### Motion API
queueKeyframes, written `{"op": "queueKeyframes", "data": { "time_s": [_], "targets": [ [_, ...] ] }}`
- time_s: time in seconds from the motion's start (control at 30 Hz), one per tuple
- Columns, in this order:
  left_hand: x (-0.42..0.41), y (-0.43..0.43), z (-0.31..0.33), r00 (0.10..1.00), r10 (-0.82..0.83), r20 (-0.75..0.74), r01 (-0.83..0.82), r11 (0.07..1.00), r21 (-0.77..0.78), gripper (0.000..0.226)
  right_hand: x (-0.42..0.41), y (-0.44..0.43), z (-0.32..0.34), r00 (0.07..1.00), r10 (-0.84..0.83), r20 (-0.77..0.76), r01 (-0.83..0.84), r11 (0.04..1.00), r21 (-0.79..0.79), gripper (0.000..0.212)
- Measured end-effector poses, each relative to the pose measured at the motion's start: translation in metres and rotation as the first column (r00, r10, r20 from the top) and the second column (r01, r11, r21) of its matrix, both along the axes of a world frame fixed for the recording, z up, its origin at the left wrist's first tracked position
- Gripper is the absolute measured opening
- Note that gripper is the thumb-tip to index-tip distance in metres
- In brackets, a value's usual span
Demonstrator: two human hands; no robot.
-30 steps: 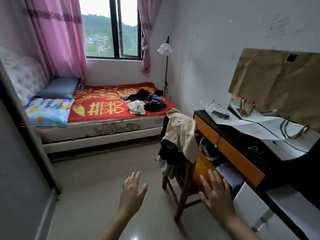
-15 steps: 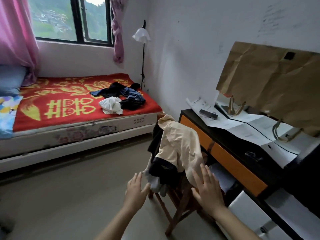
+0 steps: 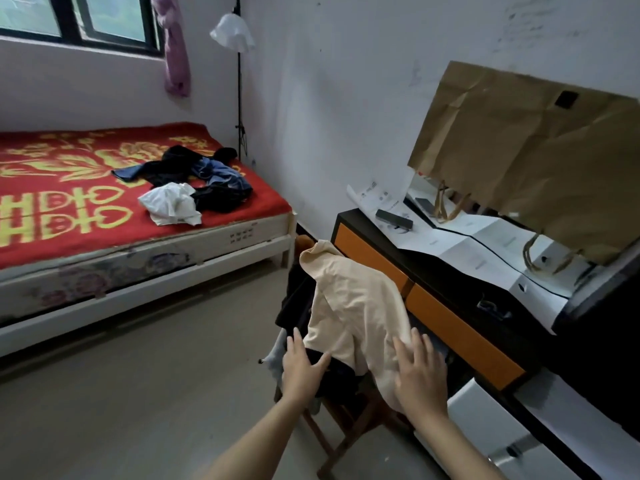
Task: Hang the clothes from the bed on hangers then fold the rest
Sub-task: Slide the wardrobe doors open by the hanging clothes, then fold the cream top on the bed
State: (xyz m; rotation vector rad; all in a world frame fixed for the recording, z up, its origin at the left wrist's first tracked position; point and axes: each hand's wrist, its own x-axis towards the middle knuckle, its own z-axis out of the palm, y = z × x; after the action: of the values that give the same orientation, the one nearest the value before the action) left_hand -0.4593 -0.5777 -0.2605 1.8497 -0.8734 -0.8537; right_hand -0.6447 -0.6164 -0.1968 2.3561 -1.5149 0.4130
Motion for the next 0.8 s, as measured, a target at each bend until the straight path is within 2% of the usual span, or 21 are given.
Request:
{"op": "queueKeyframes", "data": {
  "time_s": [0.03, 0.1, 0.2, 0.23, 0.3, 0.37, 0.4, 0.43, 0.5, 0.57, 0.63, 0.73, 0.8],
  "targets": [
    [0.002, -0.008, 0.003, 0.998, 0.018, -0.056, -0.020, 0.999, -0.028, 0.091, -0.001, -0.005, -0.002, 0.999, 0.030, 0.033, -0.028, 0.998, -0.051, 0.061],
    [0.005, -0.017, 0.006, 0.965, 0.002, -0.261, -0.012, 0.999, -0.036, 0.097, -0.002, -0.014, -0.005, 0.992, 0.091, 0.084, -0.079, 0.987, -0.138, 0.047],
    [0.005, -0.024, 0.004, 0.863, -0.020, -0.505, 0.008, 1.000, -0.027, 0.099, -0.001, -0.029, -0.005, 0.962, 0.234, 0.141, -0.191, 0.945, -0.266, 0.013],
    [0.007, -0.027, 0.003, 0.866, -0.021, -0.499, 0.021, 1.000, -0.006, 0.096, 0.002, -0.033, -0.005, 0.948, 0.276, 0.160, -0.220, 0.930, -0.295, 0.008],
    [0.009, -0.035, 0.002, 0.924, -0.010, -0.382, 0.043, 0.996, 0.078, 0.072, 0.008, -0.041, -0.008, 0.932, 0.303, 0.201, -0.238, 0.927, -0.291, 0.024],
    [0.006, -0.038, 0.006, 0.946, -0.033, -0.321, 0.055, 0.997, 0.059, 0.012, 0.011, -0.044, -0.013, 0.934, 0.285, 0.217, -0.221, 0.935, -0.277, 0.011],
    [0.004, -0.038, 0.007, 0.952, -0.040, -0.304, 0.055, 0.998, 0.042, 0.017, 0.012, -0.044, -0.014, 0.936, 0.260, 0.237, -0.197, 0.946, -0.259, 0.011],
    [0.004, -0.037, 0.003, 0.958, -0.037, -0.285, 0.050, 0.998, 0.041, 0.027, 0.011, -0.046, -0.019, 0.931, 0.244, 0.272, -0.184, 0.956, -0.230, 0.020],
    [0.010, -0.025, 0.003, 0.980, -0.026, -0.196, 0.038, 0.998, 0.056, 0.027, 0.009, -0.045, -0.021, 0.899, 0.252, 0.359, -0.186, 0.960, -0.208, 0.026],
    [0.024, -0.007, 0.003, 0.996, -0.012, -0.093, 0.018, 0.998, 0.061, 0.033, 0.011, -0.040, -0.022, 0.860, 0.317, 0.400, -0.215, 0.935, -0.281, 0.013],
    [0.045, 0.014, 0.009, 0.998, 0.067, -0.008, -0.067, 0.997, 0.036, 0.039, 0.021, -0.030, -0.022, 0.836, 0.393, 0.384, -0.249, 0.894, -0.372, 0.017],
    [0.074, 0.039, 0.027, 0.976, 0.216, -0.012, -0.216, 0.974, -0.060, 0.032, 0.047, -0.018, -0.013, 0.786, 0.517, 0.337, -0.375, 0.834, -0.404, 0.011],
    [0.086, 0.046, 0.037, 0.965, 0.259, -0.049, -0.263, 0.959, -0.104, 0.026, 0.065, -0.013, -0.005, 0.754, 0.557, 0.348, -0.414, 0.814, -0.407, 0.009]
  ]
}}
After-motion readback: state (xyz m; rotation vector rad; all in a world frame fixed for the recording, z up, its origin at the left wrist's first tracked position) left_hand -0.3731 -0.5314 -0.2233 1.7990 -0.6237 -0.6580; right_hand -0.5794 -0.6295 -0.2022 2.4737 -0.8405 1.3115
